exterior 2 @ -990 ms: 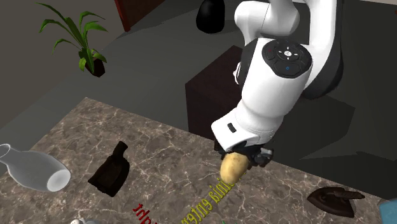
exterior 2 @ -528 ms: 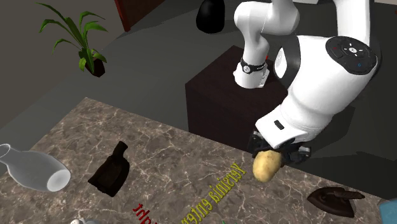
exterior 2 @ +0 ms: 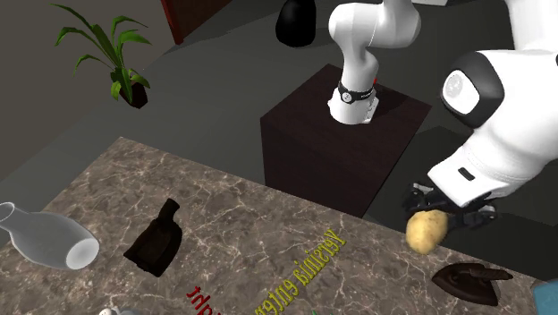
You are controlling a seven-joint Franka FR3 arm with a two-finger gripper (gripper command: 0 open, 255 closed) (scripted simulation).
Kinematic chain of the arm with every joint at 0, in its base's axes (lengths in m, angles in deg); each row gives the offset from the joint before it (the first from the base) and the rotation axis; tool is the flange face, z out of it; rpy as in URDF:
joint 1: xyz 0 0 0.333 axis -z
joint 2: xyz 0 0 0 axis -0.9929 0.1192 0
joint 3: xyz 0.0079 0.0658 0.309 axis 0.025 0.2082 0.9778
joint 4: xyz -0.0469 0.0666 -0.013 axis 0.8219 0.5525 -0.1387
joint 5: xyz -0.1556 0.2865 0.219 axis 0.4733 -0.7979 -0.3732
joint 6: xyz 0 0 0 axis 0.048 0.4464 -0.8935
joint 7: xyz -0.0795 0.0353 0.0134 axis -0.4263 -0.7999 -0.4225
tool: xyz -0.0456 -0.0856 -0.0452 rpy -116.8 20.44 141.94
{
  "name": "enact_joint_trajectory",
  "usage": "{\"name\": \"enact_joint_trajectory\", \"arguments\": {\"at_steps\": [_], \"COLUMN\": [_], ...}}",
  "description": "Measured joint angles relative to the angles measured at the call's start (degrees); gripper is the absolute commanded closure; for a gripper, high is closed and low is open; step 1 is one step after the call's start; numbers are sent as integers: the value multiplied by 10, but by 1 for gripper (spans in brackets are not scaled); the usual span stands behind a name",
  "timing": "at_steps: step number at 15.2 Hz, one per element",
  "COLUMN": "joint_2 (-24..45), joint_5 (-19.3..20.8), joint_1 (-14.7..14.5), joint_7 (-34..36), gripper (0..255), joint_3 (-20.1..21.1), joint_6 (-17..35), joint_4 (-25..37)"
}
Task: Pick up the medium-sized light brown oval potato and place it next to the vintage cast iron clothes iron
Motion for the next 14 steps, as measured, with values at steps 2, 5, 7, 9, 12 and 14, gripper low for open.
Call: {"name": "enact_joint_trajectory", "arguments": {"at_steps": [2,5,7,9,12,14], "joint_2": [8,17,26,37,54,64], "joint_5": [5,11,17,23,33,40], "joint_1": [-16,-28,-30,-31,-33,-34], "joint_7": [30,55,62,68,77,83], "gripper": [255,255,255,255,255,255], "joint_3": [12,21,21,20,17,16], "joint_6": [-6,-2,10,24,46,58], "joint_4": [12,15,11,6,0,-3]}}
